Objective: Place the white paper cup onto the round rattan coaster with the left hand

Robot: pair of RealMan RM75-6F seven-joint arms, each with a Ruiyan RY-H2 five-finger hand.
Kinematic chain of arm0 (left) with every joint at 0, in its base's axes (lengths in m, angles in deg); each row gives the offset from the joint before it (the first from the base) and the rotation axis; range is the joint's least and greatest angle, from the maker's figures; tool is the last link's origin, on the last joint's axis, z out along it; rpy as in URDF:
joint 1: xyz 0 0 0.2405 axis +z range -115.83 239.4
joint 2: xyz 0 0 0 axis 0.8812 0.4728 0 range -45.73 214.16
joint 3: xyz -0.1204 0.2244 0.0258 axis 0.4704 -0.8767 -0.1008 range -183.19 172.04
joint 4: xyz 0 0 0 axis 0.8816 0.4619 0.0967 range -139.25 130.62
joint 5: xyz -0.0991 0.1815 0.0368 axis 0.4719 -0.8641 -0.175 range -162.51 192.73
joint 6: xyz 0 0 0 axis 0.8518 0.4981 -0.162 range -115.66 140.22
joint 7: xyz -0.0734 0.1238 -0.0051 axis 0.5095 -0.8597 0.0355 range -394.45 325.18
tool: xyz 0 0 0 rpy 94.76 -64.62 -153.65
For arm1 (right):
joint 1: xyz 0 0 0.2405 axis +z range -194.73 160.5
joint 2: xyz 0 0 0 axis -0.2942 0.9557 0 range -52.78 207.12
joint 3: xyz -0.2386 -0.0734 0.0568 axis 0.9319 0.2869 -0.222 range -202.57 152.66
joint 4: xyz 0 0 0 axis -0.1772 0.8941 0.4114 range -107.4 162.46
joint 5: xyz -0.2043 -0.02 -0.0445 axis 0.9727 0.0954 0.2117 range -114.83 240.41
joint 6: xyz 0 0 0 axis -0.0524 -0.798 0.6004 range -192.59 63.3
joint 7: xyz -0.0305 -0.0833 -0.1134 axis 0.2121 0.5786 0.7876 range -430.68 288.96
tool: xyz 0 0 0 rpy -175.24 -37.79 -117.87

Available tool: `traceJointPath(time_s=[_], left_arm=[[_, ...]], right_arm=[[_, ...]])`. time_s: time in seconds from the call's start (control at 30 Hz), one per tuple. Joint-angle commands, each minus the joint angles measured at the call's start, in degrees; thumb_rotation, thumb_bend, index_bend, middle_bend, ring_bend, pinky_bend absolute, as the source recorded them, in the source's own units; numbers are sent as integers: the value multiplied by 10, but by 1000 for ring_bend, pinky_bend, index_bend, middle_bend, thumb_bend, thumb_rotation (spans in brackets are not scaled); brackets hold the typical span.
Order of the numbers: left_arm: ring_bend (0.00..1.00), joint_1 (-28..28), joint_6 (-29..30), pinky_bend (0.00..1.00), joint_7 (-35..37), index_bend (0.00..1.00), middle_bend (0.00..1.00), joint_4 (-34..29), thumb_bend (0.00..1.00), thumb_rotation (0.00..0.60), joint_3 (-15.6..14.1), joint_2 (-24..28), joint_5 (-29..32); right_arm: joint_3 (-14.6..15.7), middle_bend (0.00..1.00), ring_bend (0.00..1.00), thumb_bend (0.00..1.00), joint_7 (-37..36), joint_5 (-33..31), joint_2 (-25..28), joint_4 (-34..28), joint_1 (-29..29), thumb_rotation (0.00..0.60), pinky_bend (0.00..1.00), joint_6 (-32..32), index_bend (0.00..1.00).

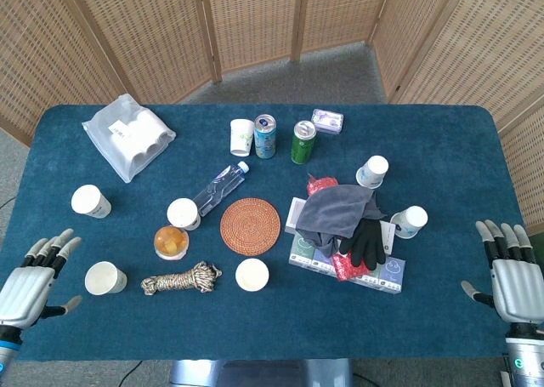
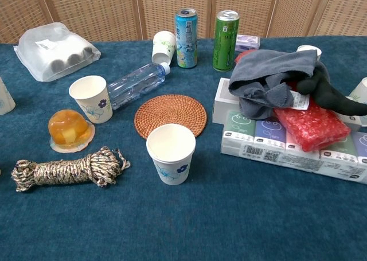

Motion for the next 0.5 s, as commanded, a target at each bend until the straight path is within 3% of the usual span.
traceJointPath(time_s=[0.03, 0.5], left_arm=[[0, -6, -11, 0, -6, 0, 0, -3, 262, 600, -3, 4, 7], [0, -37, -81, 0, -42, 0, 0, 17, 262, 600, -1, -41, 54]], right_arm=[[0, 0, 0, 16, 1, -2, 0, 0, 0, 600, 0, 1, 0], [-3, 0, 0, 15, -1, -9, 3, -1, 0, 600, 0, 4, 0]])
